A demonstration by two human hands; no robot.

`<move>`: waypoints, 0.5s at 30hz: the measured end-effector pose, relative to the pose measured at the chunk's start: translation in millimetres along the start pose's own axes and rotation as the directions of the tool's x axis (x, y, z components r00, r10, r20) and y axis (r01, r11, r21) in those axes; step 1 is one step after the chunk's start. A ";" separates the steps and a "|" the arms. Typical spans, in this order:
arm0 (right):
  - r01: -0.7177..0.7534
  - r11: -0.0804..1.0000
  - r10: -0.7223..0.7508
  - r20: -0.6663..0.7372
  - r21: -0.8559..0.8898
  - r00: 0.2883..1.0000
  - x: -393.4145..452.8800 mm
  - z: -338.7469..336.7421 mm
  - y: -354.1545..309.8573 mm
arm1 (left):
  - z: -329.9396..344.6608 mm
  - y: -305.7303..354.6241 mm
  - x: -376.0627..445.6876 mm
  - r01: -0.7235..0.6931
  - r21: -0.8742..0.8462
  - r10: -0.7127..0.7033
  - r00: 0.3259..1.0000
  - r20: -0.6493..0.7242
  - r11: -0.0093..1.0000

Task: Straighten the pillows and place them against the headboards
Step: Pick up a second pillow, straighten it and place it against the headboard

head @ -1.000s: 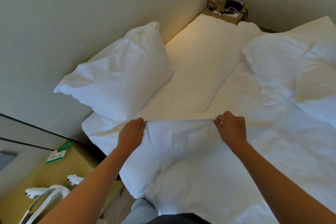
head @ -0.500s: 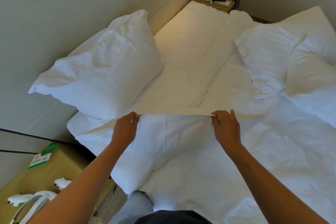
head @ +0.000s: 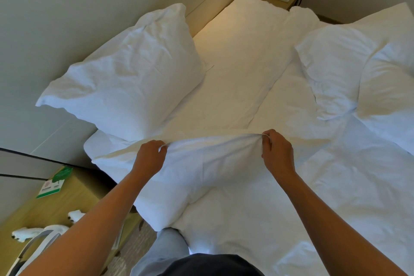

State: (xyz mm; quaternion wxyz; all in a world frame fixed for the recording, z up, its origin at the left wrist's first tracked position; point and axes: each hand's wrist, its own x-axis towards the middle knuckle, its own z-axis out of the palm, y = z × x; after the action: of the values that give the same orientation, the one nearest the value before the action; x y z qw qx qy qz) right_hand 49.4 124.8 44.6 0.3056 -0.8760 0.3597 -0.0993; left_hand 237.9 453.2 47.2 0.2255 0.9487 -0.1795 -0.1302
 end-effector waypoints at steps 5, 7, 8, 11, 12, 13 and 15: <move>0.081 0.990 -0.072 0.082 -0.116 0.994 -0.8 -4.4 7.8 | -8.7 -1.7 -10.5 -0.029 -0.012 0.028 0.999 -0.043 1.000; 0.102 0.987 -0.090 0.093 -0.128 0.992 -3.6 -4.0 7.7 | -11.1 -0.1 -15.8 -0.028 -0.011 0.027 0.999 -0.041 1.000; 0.110 0.985 -0.099 0.088 -0.130 0.991 -4.4 -3.0 7.6 | -11.8 0.6 -18.7 -0.016 -0.008 0.015 0.999 -0.035 1.000; 0.125 0.987 -0.120 0.053 -0.101 0.991 -6.9 0.7 7.0 | -13.4 2.8 -28.8 0.036 0.008 -0.035 0.999 -0.020 0.999; 0.127 0.989 -0.125 0.037 -0.073 0.991 -8.4 0.8 6.1 | -14.3 3.9 -32.3 0.049 0.014 -0.048 0.999 -0.025 0.999; 0.134 0.990 -0.133 0.021 -0.043 0.991 -9.6 0.2 4.8 | -15.6 5.3 -35.7 0.055 0.014 -0.055 0.998 -0.038 0.998; 0.156 0.988 -0.156 -0.002 0.008 0.988 -11.2 -3.3 2.0 | -20.4 8.8 -41.5 0.054 -0.002 -0.054 0.995 -0.080 0.999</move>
State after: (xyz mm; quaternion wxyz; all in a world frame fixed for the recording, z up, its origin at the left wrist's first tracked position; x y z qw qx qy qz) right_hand 38.9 129.9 46.5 0.3001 -0.9001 0.2900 -0.1250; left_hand 204.7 470.1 75.9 0.2287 0.9576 -0.1449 -0.0980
